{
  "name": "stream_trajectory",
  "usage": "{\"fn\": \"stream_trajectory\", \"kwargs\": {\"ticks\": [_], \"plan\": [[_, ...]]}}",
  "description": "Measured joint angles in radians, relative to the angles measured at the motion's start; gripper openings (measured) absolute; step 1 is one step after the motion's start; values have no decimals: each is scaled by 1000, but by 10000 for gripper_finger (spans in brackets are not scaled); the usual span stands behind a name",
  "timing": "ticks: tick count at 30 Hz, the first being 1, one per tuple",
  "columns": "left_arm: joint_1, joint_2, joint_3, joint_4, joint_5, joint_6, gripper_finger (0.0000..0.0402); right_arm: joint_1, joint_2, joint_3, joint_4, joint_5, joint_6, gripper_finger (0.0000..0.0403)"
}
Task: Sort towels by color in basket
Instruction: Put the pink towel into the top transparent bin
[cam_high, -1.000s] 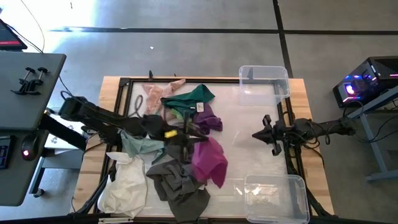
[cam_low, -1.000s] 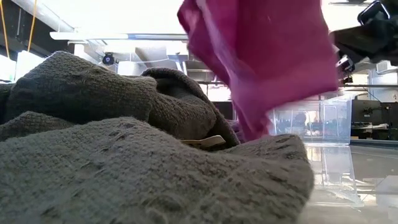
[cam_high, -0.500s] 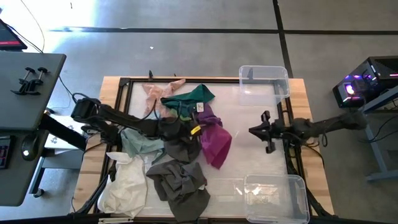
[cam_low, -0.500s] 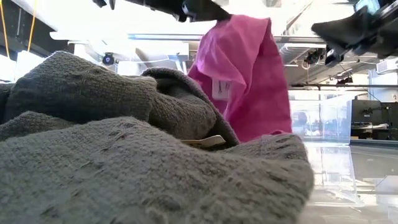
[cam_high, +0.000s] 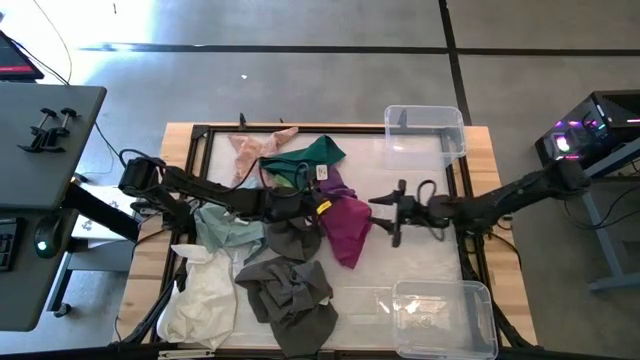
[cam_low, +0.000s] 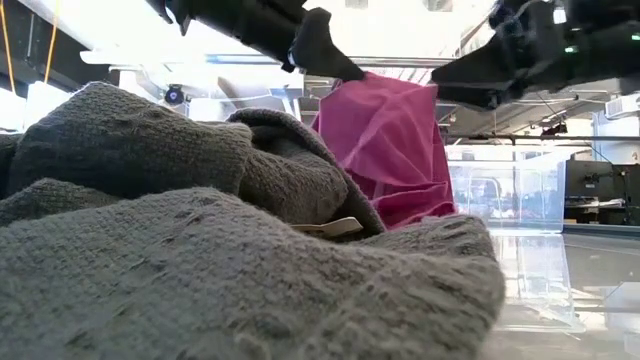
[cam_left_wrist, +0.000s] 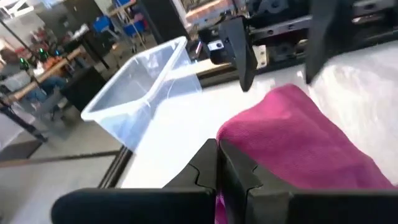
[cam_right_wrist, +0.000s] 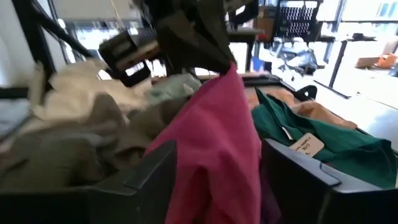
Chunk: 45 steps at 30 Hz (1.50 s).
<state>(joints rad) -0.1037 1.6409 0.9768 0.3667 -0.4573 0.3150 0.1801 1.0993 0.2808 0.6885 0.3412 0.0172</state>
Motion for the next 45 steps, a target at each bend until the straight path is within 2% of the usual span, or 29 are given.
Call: {"fn": "stream_trajectory", "kwargs": {"ticks": [4, 8, 13, 21, 27, 31, 33, 36, 40, 45], "plan": [[0, 0, 0, -62, 3, -29, 0, -28, 152, 110, -60, -8, -24, 237], [0, 0, 0, -98, 12, -67, 0, -62, 280, 215, -190, -11, 4, 235], [22, 0, 0, -184, 89, -182, 10, -96, 408, 299, -310, -12, 70, 210], [91, -30, 0, -386, 99, -308, 85, -97, 563, 313, -363, -34, 188, 112], [65, -129, 1, -544, -102, -348, 94, -65, 611, 312, -369, -27, 247, 15], [16, -176, 1, -581, -204, -336, 88, -17, 572, 311, -392, 60, 248, 14], [-15, -182, -7, -568, -267, -334, 85, 9, 510, 311, -437, 101, 248, 11], [-56, -192, -85, -474, -346, -303, 79, 46, 378, 325, -559, 156, 248, 5], [-88, -187, -207, -209, -316, -239, 75, 99, 175, 399, -837, 338, 255, 6], [-106, -181, -287, 87, -156, -133, 74, 144, -14, 611, -1248, 630, 242, 4]]}}
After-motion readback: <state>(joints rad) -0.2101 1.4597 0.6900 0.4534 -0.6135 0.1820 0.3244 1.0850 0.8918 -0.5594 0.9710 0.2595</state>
